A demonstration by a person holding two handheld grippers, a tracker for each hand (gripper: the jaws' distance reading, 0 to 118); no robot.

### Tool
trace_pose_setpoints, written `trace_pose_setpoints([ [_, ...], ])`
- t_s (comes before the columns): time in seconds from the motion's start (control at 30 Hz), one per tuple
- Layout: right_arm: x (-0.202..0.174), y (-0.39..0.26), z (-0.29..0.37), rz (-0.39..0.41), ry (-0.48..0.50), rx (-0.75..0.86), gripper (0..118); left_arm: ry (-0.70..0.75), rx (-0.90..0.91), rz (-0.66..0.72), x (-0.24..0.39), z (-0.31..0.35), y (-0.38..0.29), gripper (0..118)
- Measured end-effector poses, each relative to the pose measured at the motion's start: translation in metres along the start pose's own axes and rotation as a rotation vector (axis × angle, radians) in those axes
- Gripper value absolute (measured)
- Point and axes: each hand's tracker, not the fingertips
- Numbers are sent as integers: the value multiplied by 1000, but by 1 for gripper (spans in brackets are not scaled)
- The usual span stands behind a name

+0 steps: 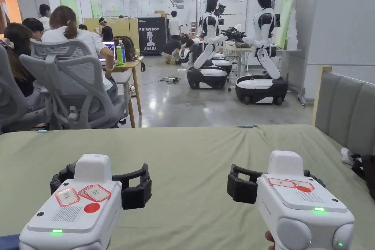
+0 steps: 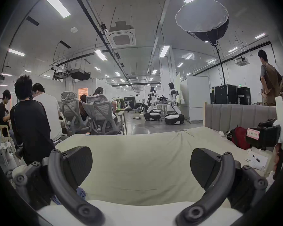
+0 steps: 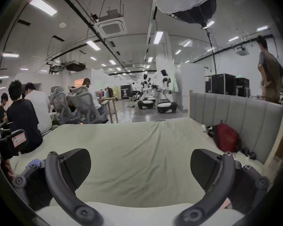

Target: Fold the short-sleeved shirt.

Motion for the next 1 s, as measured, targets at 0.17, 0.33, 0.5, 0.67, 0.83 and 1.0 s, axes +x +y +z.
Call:
trace_pose_setpoints([
  [0.17,-5,5,8,33,-39,27,118,-4,0,-2,0,1,0,118],
  [0.33,-3,8,13,12,-18,37,118,5,1,6,-2,2,-1,118],
  [0.5,-2,8,16,13,-5,61,118,14,5,11,-3,4,-1,118],
  [0.67,-3,8,17,30,-4,76,118,15,3,13,-4,5,-3,118],
  [0.83,-4,8,18,71,13,95,118,18,0,19,-6,5,-5,118],
  [1.0,-5,7,18,79,42,91,118,18,-1,20,-6,6,-6,118],
])
